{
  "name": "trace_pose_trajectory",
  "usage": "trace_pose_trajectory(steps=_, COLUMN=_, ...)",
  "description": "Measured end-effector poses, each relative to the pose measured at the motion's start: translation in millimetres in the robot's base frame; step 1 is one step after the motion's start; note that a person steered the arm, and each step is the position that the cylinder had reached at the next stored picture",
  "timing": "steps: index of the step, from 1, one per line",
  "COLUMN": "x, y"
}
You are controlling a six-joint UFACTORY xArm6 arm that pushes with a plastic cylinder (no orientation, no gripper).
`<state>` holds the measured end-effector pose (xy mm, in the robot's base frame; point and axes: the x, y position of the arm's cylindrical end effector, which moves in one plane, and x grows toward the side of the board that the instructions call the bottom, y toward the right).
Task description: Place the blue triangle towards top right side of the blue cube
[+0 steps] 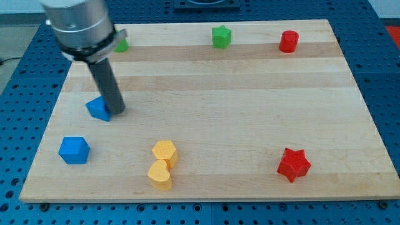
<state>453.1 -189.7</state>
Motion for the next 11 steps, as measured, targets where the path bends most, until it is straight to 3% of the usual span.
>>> trace_pose_trajectory(steps=3, x=-2.9, y=-10.8)
trace_pose_trajectory(steps=4, x=-41.6, y=-10.0)
trace_pose_trajectory(steps=5, x=-46.4, y=-35.1)
trace_pose_trajectory(steps=8, x=30.4, y=-43.7)
trace_pose_trajectory(steps=11, x=36.2, y=-15.1)
